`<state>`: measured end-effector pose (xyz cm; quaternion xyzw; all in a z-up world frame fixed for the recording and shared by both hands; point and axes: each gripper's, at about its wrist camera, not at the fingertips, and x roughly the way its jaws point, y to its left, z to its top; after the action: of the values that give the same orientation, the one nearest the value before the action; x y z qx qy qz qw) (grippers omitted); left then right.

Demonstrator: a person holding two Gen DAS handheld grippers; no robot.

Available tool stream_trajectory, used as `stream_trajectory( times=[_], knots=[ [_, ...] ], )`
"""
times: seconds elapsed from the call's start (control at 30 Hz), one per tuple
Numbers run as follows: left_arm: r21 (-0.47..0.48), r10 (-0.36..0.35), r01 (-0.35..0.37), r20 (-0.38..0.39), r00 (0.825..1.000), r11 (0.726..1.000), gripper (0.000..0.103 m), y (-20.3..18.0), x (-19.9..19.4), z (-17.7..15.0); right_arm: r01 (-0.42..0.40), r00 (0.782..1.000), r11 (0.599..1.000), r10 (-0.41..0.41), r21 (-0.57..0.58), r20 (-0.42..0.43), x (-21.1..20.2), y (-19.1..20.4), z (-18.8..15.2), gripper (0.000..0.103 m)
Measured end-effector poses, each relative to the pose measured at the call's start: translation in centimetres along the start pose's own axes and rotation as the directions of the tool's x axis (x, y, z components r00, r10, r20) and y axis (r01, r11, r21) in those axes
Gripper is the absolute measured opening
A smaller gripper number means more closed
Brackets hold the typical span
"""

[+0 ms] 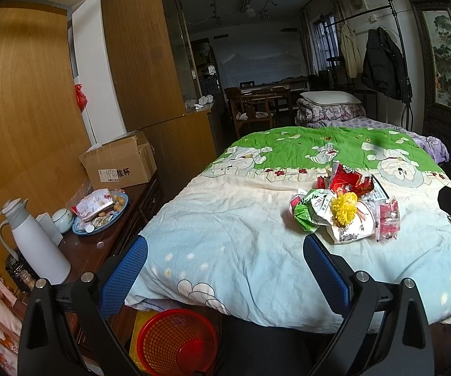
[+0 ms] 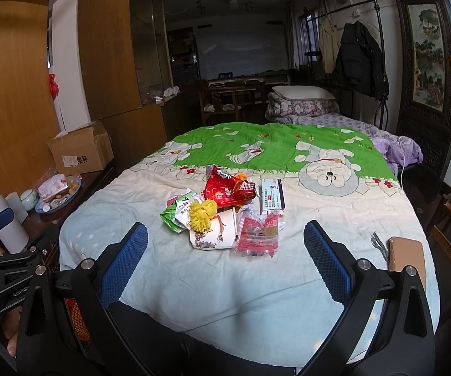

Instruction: Collect trash

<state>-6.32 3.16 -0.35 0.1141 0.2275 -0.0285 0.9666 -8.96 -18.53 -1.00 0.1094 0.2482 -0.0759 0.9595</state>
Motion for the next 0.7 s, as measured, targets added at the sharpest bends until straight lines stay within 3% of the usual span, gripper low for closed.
stream_trajectory(
  times=[0.7],
  knots=[
    [0.002,0.002,-0.002,-0.002,1.0,1.0,0.097,0.14,-0.15,-0.22,-0.003,1.0,1.0,0.003,0.001,-0.003,-0.08,0.14,-0.03,0.096]
  ],
)
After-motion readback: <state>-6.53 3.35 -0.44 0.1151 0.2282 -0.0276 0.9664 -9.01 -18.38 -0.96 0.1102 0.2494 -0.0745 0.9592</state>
